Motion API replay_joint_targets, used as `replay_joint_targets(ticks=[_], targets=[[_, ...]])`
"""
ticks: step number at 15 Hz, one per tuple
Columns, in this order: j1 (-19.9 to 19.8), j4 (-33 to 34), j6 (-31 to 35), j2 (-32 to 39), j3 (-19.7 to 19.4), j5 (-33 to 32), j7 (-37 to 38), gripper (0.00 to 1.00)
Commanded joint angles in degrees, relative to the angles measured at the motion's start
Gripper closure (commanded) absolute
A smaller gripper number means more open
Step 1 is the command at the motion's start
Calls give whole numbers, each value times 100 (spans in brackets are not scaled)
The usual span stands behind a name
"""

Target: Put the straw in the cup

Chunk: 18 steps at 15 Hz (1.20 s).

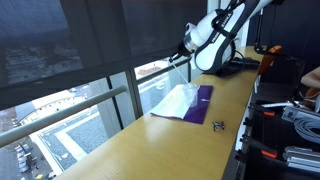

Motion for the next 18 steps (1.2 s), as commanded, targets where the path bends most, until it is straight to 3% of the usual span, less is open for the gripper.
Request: replay_joint_targets(ticks=[1, 18], targets=[[51, -255, 1125, 103, -29, 89, 60, 100], [111, -501, 1146, 85, -43, 48, 36, 100]])
